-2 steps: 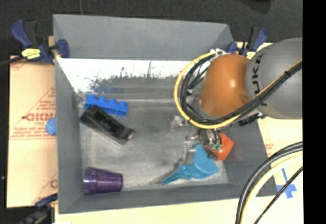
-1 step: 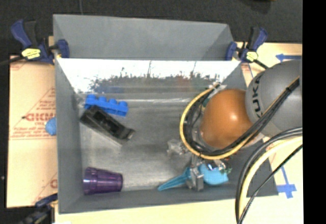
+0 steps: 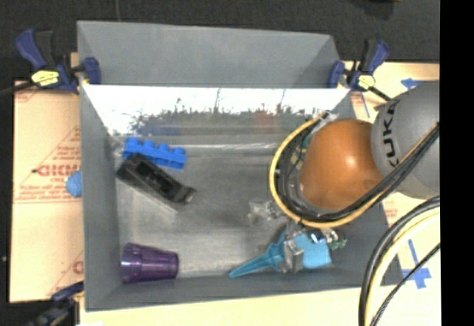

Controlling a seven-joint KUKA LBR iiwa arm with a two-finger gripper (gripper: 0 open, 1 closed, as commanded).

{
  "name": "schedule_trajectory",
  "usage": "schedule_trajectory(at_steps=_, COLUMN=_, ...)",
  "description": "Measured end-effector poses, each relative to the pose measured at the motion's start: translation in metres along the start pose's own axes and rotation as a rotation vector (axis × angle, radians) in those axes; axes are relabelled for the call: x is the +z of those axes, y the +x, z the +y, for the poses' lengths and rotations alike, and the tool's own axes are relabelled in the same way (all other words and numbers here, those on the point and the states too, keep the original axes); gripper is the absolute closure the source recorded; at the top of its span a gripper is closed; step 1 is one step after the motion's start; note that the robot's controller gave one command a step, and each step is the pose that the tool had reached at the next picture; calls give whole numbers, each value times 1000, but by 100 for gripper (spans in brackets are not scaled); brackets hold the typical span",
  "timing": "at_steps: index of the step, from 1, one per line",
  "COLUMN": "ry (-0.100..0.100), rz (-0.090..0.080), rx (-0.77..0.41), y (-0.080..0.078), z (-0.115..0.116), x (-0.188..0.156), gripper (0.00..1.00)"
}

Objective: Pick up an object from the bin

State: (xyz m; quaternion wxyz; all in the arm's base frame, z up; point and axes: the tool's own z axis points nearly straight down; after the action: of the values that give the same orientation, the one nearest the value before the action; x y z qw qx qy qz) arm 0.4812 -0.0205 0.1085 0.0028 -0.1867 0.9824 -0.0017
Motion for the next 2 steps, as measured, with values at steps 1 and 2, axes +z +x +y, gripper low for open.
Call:
schedule_trajectory(at_steps=1, ry=0, rz=0, rx=-78, y=-15, z=-100, x=9, gripper=0)
schedule_trajectory(at_steps=2, ry=-1, rz=-8, rx=-307, y=15, z=-116, x=36, gripper=0)
